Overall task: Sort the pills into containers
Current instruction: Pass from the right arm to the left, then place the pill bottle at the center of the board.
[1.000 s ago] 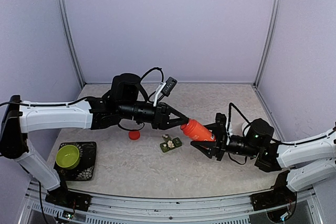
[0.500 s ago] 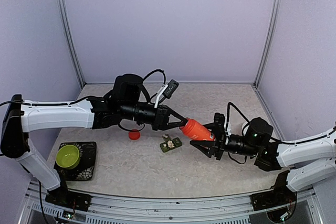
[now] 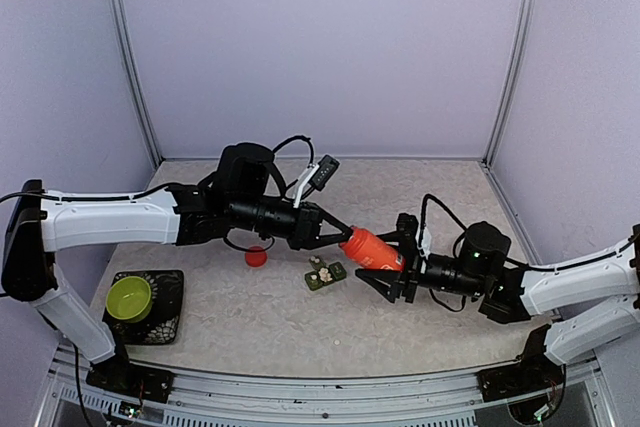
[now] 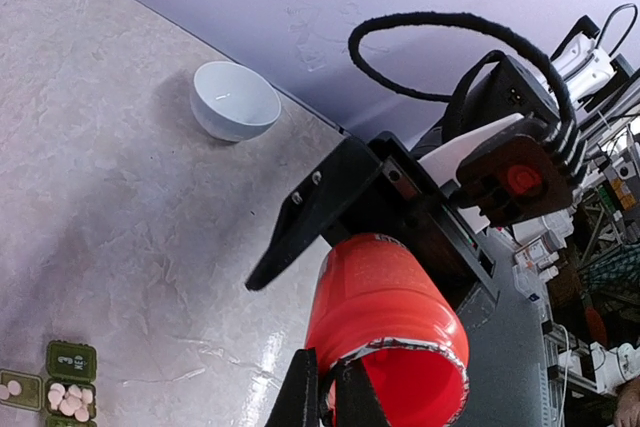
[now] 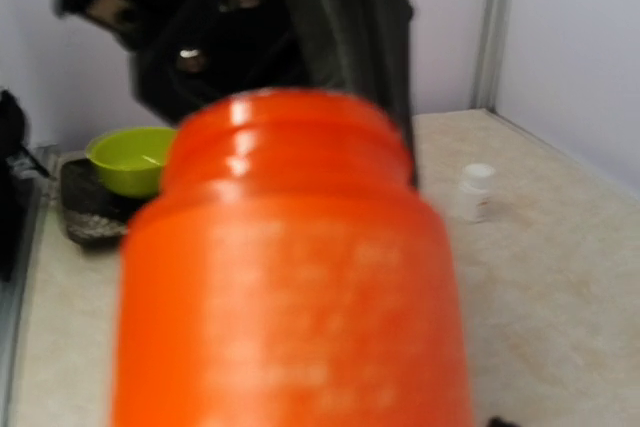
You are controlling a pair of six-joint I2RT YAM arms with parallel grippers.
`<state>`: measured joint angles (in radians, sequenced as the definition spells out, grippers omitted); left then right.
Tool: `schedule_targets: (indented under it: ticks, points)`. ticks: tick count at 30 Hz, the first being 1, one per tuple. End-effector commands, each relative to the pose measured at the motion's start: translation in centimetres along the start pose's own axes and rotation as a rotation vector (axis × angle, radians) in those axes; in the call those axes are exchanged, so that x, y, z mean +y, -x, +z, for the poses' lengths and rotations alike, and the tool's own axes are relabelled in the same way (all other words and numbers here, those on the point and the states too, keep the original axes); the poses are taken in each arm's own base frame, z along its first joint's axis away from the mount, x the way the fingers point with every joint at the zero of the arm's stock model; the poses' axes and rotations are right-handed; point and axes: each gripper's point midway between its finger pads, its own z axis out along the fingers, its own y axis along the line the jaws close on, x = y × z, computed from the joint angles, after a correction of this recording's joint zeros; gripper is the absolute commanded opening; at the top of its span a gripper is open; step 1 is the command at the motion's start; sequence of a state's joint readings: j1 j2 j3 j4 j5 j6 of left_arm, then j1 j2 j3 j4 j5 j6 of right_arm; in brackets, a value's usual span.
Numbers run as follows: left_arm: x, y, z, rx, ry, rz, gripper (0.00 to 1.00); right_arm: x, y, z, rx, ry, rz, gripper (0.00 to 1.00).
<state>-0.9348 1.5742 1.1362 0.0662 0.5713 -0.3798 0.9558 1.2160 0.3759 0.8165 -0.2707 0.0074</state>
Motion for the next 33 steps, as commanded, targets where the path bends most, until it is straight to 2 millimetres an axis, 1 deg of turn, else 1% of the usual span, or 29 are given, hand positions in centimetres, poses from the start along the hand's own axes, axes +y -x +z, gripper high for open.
schedule_targets:
  ticks: [1,4,7,9,13,17,21,25,30,33]
  points:
    - [0.2,1.5,-0.7,-0.044,0.029,-0.012,0.00,-1.0,0.8,0.5,-0.001,-0.057,-0.023,0.82]
    - [1.2,1.7,-1.3,-0.057,0.063,-0.032,0.00,-1.1,0.8,0.3,0.009,-0.064,-0.026,0.93]
    - [1.8,1.6,-1.6,-0.058,0.091,-0.042,0.00,-1.3,0.6,0.3,0.020,-0.071,-0.026,0.98]
    - [2.2,1.6,-1.8,-0.060,0.109,-0.049,0.00,-1.5,0.5,0.4,0.036,-0.080,-0.025,1.00]
    - [3.7,1.7,-2.5,-0.068,0.174,-0.075,0.00,-2.1,0.1,0.3,0.068,-0.107,-0.022,1.00]
    - [6.8,1.9,-3.9,-0.090,0.308,-0.113,0.00,-3.0,-0.1,-0.1,0.095,-0.156,-0.015,1.00]
    - [9.4,1.9,-5.3,-0.104,0.409,-0.142,0.00,-3.4,-0.8,-0.6,0.129,-0.173,0.000,1.00]
    - [12.1,1.5,-6.1,-0.092,0.501,-0.154,0.00,-3.6,-1.8,-0.7,0.166,-0.174,0.012,1.00]
    - [15.9,0.5,-6.5,-0.055,0.596,-0.184,0.00,-4.1,-3.8,0.0,0.251,-0.137,0.034,1.00]
    - [17.8,0.0,-6.8,-0.042,0.637,-0.202,0.00,-4.5,-5.0,0.8,0.302,-0.089,0.074,1.00]
